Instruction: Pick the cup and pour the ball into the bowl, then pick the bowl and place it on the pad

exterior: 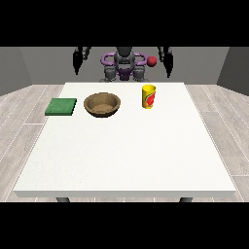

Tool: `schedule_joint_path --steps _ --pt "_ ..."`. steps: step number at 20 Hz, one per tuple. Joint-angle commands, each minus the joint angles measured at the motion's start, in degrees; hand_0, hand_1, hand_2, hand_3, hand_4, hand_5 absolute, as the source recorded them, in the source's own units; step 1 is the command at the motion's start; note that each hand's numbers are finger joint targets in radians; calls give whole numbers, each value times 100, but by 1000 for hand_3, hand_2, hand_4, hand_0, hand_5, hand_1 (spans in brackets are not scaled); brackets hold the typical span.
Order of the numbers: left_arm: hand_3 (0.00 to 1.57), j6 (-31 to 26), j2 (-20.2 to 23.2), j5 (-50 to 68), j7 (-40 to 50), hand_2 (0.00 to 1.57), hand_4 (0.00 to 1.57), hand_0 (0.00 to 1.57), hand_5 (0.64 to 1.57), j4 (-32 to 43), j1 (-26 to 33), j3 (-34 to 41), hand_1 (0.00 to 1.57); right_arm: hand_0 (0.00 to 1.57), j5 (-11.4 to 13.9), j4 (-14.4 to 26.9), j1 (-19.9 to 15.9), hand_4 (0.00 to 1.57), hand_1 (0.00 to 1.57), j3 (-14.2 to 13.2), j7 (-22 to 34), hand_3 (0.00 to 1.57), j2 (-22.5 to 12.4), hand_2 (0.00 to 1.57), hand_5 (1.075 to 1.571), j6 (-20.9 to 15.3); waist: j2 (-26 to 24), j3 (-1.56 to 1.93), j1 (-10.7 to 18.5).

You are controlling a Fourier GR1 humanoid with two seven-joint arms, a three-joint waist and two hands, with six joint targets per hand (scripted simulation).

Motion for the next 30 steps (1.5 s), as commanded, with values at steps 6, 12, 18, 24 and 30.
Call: schedule_joint_path --steps 6,12,18,24,30 --pt "0 -26 234 76 625 0 664 0 1566 -612 -123 68 0 0 -85 -585 -149 875 0 -66 657 0 -269 0 1533 75 -1557 -36 15" --pt "0 521 -354 536 2823 0 637 0 1564 -1630 66 -248 0 0 -753 -1632 616 861 0 115 2631 0 206 0 1532 -216 -2438 -41 -254" --pt "0 778 -360 271 2587 0 556 0 1555 -2144 -749 -335 0 0 -977 -2282 222 760 0 -437 2329 0 -149 0 1548 -94 -972 -40 -191" --pt "0 1074 -497 -240 1139 0 583 0 1544 -1225 -1311 -451 0 0 -679 -1996 -529 730 0 -177 1544 0 144 0 1550 -234 371 -41 -360" --pt "0 484 -316 -262 -710 0 551 0 1487 -516 -844 -257 0 0 -724 -1435 -465 691 0 -410 386 0 264 0 1543 -107 1245 -43 -185"
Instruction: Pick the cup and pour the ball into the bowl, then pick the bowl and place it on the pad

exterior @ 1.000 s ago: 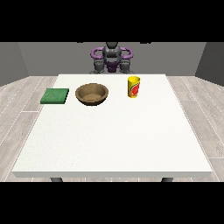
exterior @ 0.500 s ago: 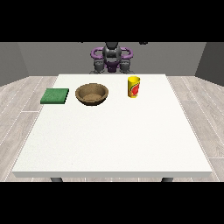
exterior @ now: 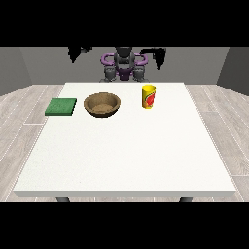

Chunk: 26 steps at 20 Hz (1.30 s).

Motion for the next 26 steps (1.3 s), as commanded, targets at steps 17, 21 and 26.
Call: schedule_joint_path --steps 17,21,26 --pt "0 -540 -5 -57 -2900 0 169 0 1422 3784 -601 565 0 0 -807 1436 -507 667 0 -1127 -904 0 -807 0 1562 897 431 -1 -62" --pt "0 -436 98 55 -3418 0 183 0 1423 4632 -1135 956 0 0 -864 1855 -398 675 0 -1172 -1382 0 -854 0 1564 1255 523 -1 -200" --pt "0 -488 273 241 -3893 0 887 0 1555 5388 -1417 1332 0 0 -959 1834 -334 674 0 -1284 -1610 0 -1010 0 1566 1530 793 -1 -424"
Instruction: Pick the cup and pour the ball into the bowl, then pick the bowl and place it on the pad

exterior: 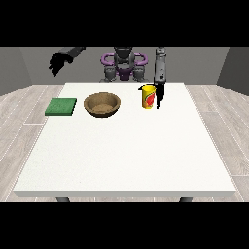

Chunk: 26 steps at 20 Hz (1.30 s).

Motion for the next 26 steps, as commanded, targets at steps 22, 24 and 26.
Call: schedule_joint_path --steps 22,24,26 --pt "1571 3509 326 -3802 1993 1571 1448 1362 1533 1456 -1382 -2029 1362 0 -806 1053 -144 643 0 -687 783 174 -816 0 1562 613 -1168 53 -147" --pt "1571 3507 66 -4279 2783 1571 1455 1370 1531 1649 -1740 -2370 1370 0 -728 1203 -274 668 0 -668 848 151 -818 0 1561 492 -1321 31 -30" --pt "1571 3397 -131 -4640 3343 1571 1455 1370 1531 1708 -2035 -2604 1370 0 -758 1607 -193 675 0 -838 475 83 -937 0 1561 779 -1260 22 126"
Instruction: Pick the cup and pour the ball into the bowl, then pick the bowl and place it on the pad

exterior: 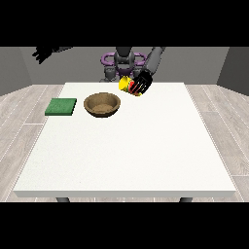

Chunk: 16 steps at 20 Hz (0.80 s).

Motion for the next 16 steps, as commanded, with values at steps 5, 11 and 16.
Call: schedule_joint_path --steps 5,11,16 --pt "1571 -217 -376 -1710 2114 1571 1444 1347 1540 537 -989 -986 1347 0 -45 904 187 688 0 -271 -554 0 -163 0 1560 481 -195 -16 198" --pt "1571 -912 -430 -2563 3552 1571 1407 1327 1554 564 -1668 -1964 1327 0 175 1152 -202 699 0 65 -513 154 -72 0 1559 501 -212 -19 -69" --pt "1571 -1516 -432 -3485 4117 1571 1099 1470 1570 1034 -2210 -2346 1470 0 236 1054 -252 698 0 126 -407 248 68 0 1556 236 -390 -23 -55"
